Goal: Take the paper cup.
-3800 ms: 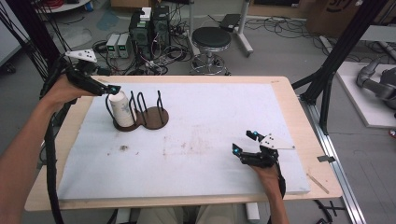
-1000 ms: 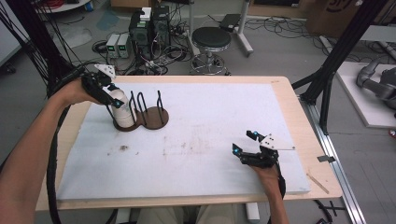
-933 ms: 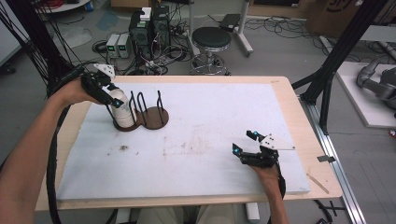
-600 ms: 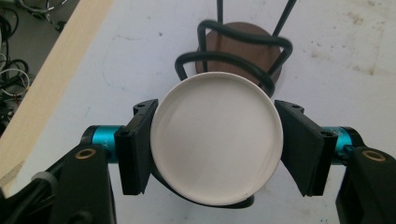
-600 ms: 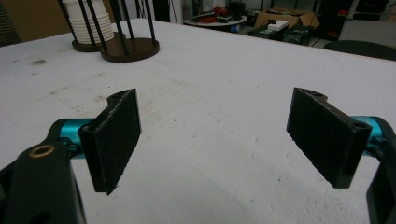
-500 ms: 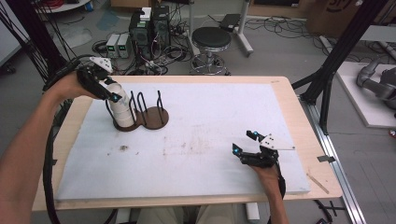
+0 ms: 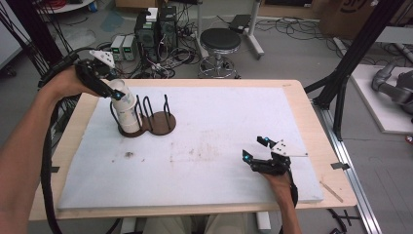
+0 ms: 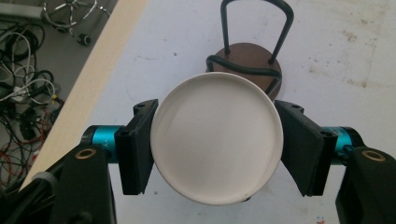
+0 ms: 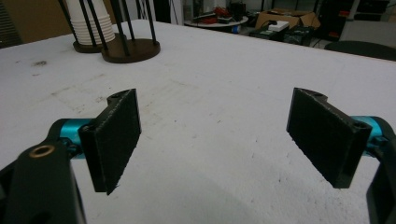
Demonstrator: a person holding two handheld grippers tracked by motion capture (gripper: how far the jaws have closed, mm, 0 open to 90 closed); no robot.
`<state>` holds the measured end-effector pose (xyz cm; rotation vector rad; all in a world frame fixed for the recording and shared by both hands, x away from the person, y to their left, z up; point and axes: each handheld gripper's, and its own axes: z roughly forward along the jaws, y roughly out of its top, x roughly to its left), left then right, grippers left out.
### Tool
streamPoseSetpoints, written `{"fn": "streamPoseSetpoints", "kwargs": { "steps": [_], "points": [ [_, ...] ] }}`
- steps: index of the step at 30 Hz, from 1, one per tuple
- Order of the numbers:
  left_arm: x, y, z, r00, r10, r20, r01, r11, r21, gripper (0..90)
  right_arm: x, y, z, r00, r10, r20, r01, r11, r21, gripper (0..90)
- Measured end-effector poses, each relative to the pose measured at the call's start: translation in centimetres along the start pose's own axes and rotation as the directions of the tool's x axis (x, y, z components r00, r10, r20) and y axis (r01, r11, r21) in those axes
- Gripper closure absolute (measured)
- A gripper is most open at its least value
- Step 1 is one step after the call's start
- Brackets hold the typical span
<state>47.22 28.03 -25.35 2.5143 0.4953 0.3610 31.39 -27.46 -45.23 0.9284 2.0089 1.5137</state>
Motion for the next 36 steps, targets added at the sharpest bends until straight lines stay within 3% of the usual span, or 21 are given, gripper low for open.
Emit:
{"fn": "streamPoseSetpoints", "kwargs": {
  "steps": [12, 19, 25, 29, 34, 36],
  "points": [
    [-0.2, 1.4, -2.7, 0.9994, 0.02, -0.029, -0.021, 0.9992, -0.035, 34.0, 0.0, 0.0, 0.0, 1.0, 0.0, 0.003, 0.0, 1.0, 0.0, 18.0],
    [-0.3, 1.4, -3.1, 0.9992, 0.018, -0.036, -0.019, 0.9991, -0.038, 34.0, 0.0, 0.0, 0.0, 1.0, -0.001, 0.002, 0.001, 1.0, 0.0, 18.0],
    [-0.5, 1.3, -3.2, 0.9999, -0.001, -0.011, 0.0, 0.998, -0.063, 34.1, 0.0, 0.0, 0.0, 1.0, -0.001, 0.004, 0.001, 1.0, 0.0, 18.0],
    [-0.7, 1.1, -3.6, 0.9997, -0.024, -0.001, 0.024, 0.9933, -0.113, 34.4, 0.0, 0.0, 0.0, 1.0, -0.002, 0.002, 0.002, 1.0, -0.001, 18.0],
    [-1.3, 0.6, -4.0, 0.999, -0.041, 0.015, 0.043, 0.9894, -0.139, 34.6, 0.0, 0.0, 0.0, 1.0, -0.001, 0.001, 0.001, 1.0, 0.0, 18.0],
    [-1.5, 0.3, -4.2, 0.9968, -0.063, 0.05, 0.071, 0.9825, -0.172, 34.6, -0.1, 0.0, 0.1, 1.0, 0.001, 0.0, -0.001, 1.0, 0.002, 18.0]
  ]
}}
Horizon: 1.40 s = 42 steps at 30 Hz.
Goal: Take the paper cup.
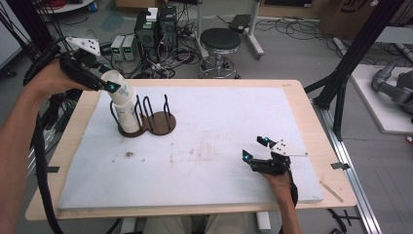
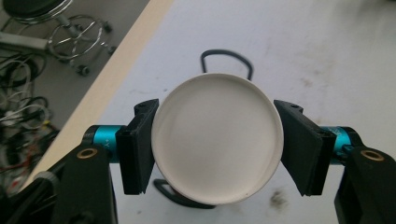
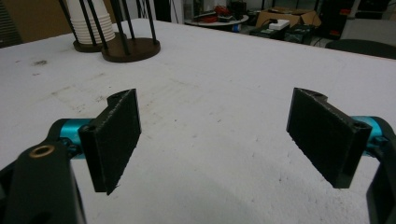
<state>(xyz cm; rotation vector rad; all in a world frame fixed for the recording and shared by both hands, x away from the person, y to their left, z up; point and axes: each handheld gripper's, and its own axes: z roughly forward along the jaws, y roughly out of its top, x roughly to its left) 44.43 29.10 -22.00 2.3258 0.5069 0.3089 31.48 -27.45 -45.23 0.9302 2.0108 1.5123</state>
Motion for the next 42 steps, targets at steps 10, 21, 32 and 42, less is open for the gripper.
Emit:
{"fn": "streamPoseSetpoints", "kwargs": {
  "steps": [10, 21, 32, 42],
  "points": [
    [-2.3, -0.8, -0.7, 0.9992, -0.017, 0.036, 0.021, 0.9938, -0.109, 34.5, 0.0, 0.0, 0.0, 1.0, 0.004, -0.003, -0.004, 1.0, 0.006, 18.0],
    [-5.6, -0.4, 0.1, 0.9972, 0.005, 0.074, 0.008, 0.9838, -0.179, 34.5, 0.0, 0.0, -0.1, 1.0, 0.007, 0.002, -0.007, 1.0, -0.002, 18.0],
    [-9.1, -0.8, 1.6, 0.9976, 0.023, 0.065, -0.004, 0.9629, -0.27, 34.4, -0.1, 0.0, -0.1, 0.9999, 0.012, 0.0, -0.012, 0.9999, -0.004, 18.0],
    [-11.6, -2.3, 3.7, 0.9929, 0.039, 0.112, 0.005, 0.9309, -0.365, 34.5, 0.0, -0.1, -0.2, 1.0, 0.009, 0.004, -0.009, 0.9999, -0.011, 18.0]
  ]
}}
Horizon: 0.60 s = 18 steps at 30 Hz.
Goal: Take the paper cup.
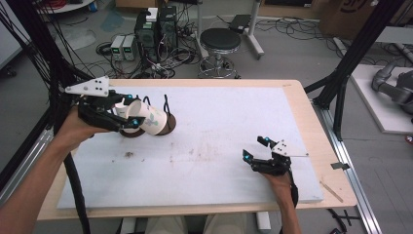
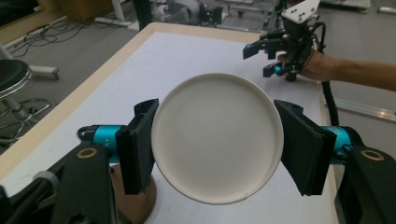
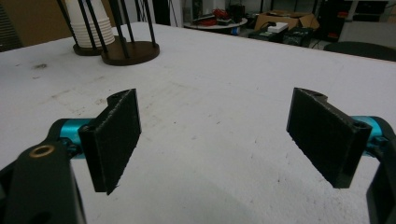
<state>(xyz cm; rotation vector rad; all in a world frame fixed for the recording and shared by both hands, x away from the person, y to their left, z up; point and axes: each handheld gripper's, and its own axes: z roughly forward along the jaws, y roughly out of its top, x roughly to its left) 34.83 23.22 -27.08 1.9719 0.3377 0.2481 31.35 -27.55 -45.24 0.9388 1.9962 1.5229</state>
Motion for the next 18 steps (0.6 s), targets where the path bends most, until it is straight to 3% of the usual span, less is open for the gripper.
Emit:
{"fn": "streamPoseSetpoints", "kwargs": {
  "steps": [9, 18],
  "points": [
    [-1.1, -2.2, 2.1, 0.9995, -0.006, 0.03, 0.008, 0.9983, -0.057, 34.5, 0.0, 0.0, -0.1, 1.0, -0.001, 0.0, 0.001, 1.0, -0.007, 18.0],
    [-2.3, -5.7, 3.3, 0.9981, -0.049, 0.037, 0.054, 0.9902, -0.129, 34.5, 0.1, -0.1, -0.2, 1.0, -0.003, 0.005, 0.003, 0.9999, -0.015, 18.0]
  ]
}}
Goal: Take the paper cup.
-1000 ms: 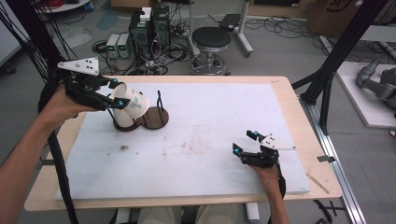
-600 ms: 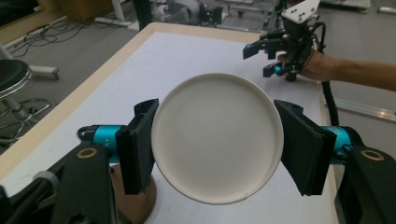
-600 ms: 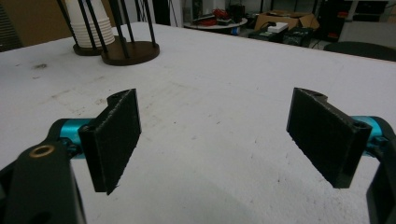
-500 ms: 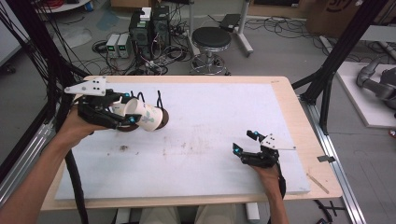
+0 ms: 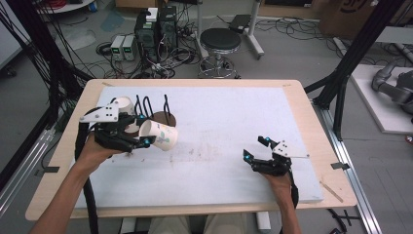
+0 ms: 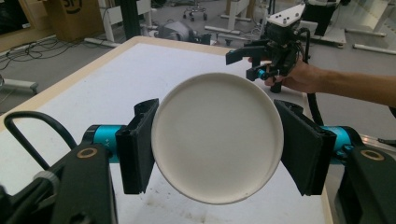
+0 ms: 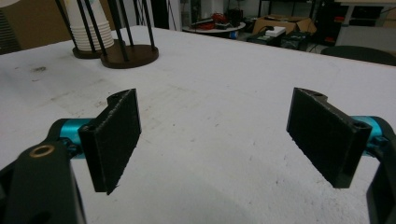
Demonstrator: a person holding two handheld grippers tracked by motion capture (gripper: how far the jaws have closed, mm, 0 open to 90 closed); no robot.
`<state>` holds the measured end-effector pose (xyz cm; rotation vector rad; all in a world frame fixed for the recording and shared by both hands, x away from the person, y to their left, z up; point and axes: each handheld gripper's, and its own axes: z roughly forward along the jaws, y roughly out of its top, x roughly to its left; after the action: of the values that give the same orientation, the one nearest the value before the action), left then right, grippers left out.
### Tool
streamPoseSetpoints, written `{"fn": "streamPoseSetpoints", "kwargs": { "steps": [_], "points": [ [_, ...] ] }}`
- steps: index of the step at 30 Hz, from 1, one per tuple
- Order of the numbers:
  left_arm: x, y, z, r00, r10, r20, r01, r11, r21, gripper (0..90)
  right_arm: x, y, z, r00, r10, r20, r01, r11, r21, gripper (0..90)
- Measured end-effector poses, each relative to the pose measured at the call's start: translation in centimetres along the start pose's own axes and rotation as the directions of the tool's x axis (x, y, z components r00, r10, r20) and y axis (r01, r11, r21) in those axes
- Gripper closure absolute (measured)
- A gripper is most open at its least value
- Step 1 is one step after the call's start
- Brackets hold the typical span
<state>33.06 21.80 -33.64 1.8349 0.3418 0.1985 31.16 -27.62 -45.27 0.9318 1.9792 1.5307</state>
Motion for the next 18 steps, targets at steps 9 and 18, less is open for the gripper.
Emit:
{"fn": "streamPoseSetpoints", "kwargs": {
  "steps": [9, 18],
  "points": [
    [-0.8, -1.6, 0.5, 0.9999, 0.0, 0.016, 0.0, 0.9988, -0.048, 34.5, 0.0, 0.0, 0.0, 1.0, -0.003, -0.001, 0.003, 1.0, 0.0, 18.0],
    [-0.7, -2.3, 0.6, 0.9995, -0.003, 0.031, 0.005, 0.9967, -0.081, 34.5, 0.0, 0.0, 0.0, 1.0, -0.007, 0.001, 0.007, 1.0, 0.0, 18.1]
  ]
}}
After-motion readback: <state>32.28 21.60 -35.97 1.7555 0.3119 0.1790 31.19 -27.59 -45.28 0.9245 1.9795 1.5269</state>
